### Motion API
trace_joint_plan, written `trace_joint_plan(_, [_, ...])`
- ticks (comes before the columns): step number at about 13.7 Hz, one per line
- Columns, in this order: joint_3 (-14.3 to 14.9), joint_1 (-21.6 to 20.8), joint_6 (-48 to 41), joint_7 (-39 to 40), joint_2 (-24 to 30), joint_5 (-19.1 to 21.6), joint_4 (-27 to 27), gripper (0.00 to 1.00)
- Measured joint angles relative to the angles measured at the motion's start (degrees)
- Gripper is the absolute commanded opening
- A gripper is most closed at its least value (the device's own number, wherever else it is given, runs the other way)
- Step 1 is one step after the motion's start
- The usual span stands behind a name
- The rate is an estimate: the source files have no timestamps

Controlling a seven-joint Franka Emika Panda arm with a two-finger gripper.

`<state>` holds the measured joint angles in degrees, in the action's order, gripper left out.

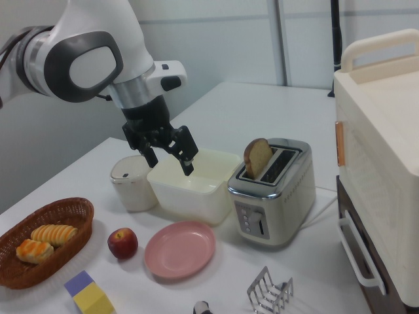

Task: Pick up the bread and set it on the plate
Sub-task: 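Move the open gripper over the toaster toward the toast slice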

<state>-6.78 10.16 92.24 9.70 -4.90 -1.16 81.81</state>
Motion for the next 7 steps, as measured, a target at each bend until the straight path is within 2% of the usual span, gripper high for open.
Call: trace_joint_plan(7, [-0.2,-0.2,0.0,2.2,0.0,0.0,0.0,1.00])
